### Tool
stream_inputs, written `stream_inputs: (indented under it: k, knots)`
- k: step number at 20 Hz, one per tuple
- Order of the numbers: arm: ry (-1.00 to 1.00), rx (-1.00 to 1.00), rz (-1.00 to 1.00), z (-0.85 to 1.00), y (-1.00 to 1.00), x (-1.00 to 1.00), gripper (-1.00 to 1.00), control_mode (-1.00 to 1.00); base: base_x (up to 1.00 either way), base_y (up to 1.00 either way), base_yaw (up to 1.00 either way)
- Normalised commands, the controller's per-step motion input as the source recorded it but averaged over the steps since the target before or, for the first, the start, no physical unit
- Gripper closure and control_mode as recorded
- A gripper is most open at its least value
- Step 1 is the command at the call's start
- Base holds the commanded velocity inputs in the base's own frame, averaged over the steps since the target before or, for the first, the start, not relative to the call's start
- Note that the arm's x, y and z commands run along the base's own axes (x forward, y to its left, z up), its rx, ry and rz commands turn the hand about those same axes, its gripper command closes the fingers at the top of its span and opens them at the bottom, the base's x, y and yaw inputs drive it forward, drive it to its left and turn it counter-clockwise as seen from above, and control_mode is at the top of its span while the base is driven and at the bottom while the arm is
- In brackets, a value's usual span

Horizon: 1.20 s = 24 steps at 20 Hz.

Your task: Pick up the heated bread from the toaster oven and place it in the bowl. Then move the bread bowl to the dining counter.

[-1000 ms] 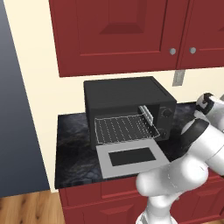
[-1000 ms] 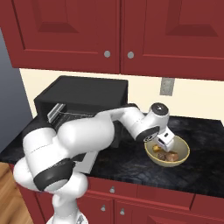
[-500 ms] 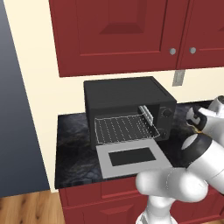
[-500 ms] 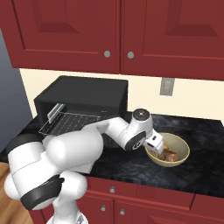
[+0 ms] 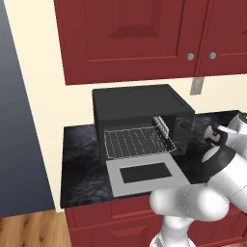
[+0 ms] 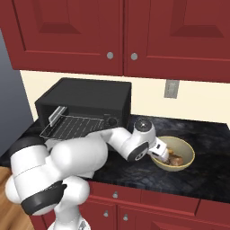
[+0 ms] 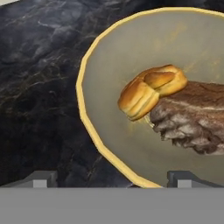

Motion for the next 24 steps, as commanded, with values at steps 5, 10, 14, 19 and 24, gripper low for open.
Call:
stream_inputs:
  k: [5,10,14,19,24]
  knots:
    - [0.0,-0.05,0.04,0.0,-0.14,0.01,-1.0,-1.0,0.0,0.0,0.0]
    - [0.0,-0.05,0.0,-0.2,0.0,0.0,-1.0,-1.0,0.0,0.0,0.0]
    - [0.0,-0.06,0.0,-0.21,0.0,0.06,-1.0,-1.0,0.0,0.0,0.0]
    - [0.0,-0.07,0.01,-0.22,0.0,0.19,-1.0,-1.0,0.0,0.0,0.0]
    - [0.0,-0.11,0.07,-0.29,-0.03,0.2,1.0,-1.0,0.0,0.0,0.0]
